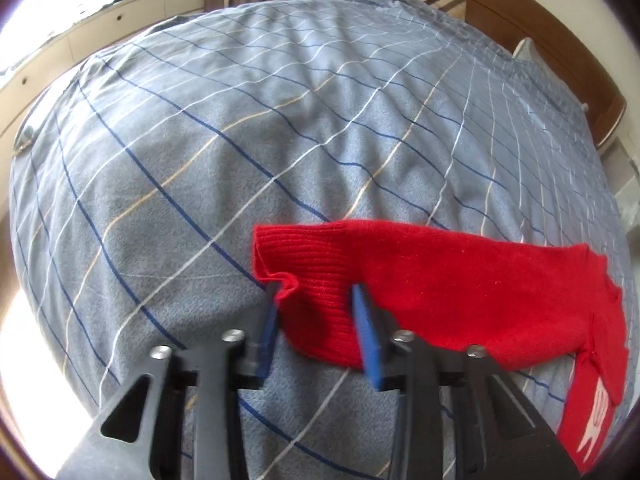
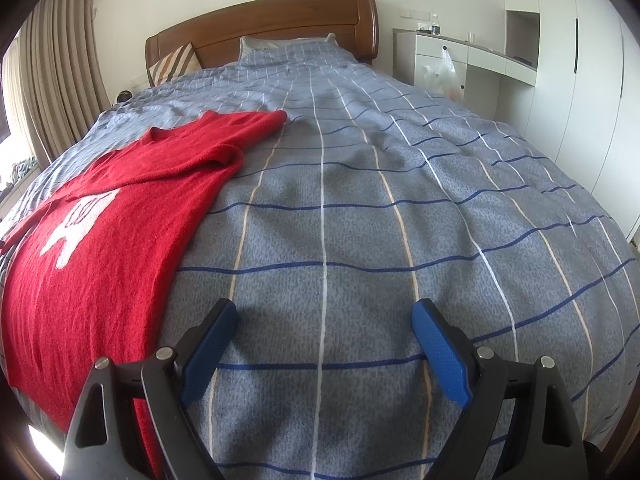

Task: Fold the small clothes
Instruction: 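Grasp the other red sleeve with the left tool and fold it across the body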

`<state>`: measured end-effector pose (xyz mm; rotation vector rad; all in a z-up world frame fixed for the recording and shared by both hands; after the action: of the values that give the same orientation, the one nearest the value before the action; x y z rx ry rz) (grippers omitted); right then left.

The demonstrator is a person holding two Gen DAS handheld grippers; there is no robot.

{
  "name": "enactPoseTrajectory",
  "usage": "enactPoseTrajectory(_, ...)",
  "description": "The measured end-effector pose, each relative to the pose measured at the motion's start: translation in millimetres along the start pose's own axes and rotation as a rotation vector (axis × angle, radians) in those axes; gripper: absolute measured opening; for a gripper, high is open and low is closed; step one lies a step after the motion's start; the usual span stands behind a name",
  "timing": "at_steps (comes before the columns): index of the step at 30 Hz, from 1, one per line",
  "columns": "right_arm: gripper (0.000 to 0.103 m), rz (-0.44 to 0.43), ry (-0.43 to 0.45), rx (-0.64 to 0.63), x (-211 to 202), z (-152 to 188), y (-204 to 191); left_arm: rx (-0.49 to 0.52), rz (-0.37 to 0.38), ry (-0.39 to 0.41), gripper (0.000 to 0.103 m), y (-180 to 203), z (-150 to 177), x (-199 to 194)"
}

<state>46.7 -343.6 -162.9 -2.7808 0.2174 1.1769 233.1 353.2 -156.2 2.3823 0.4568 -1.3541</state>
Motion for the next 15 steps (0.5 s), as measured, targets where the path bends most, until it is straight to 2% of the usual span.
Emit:
enactPoseTrajectory(2, 0.089, -0.001, 0.000, 0.001, 0, 0, 0, 0.006, -0.010, 0.026, 0.007, 4, -6, -11)
enactPoseTrajectory(6, 0.089, -0.011, -0.001, 0.009, 0, 0, 1, 0.089, 0.037, 0.155, 0.006, 44, -26, -66)
enactPoseTrajectory(10, 0.089, -0.020, -0.005, 0.017, 0, -1, 2, 0.246, 0.196, 0.244, 0.006, 131, -42, -128)
enactPoseTrajectory(15, 0.089, -0.026, -0.005, 0.020, -1, -1, 4, 0.494, 0.382, 0.266, 0.006, 263, -20, -175)
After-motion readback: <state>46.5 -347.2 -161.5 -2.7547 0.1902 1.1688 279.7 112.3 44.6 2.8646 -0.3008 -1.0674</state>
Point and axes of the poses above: each gripper's, at about its wrist camera, not at the fingertips, and x roughly the way its jaws point, y to its right, z to its underside, the point moved 3 cm from there along x, roughly the way its jaws point, and after that the axes turned 2 degrees about -y, right-handed, at the moved point
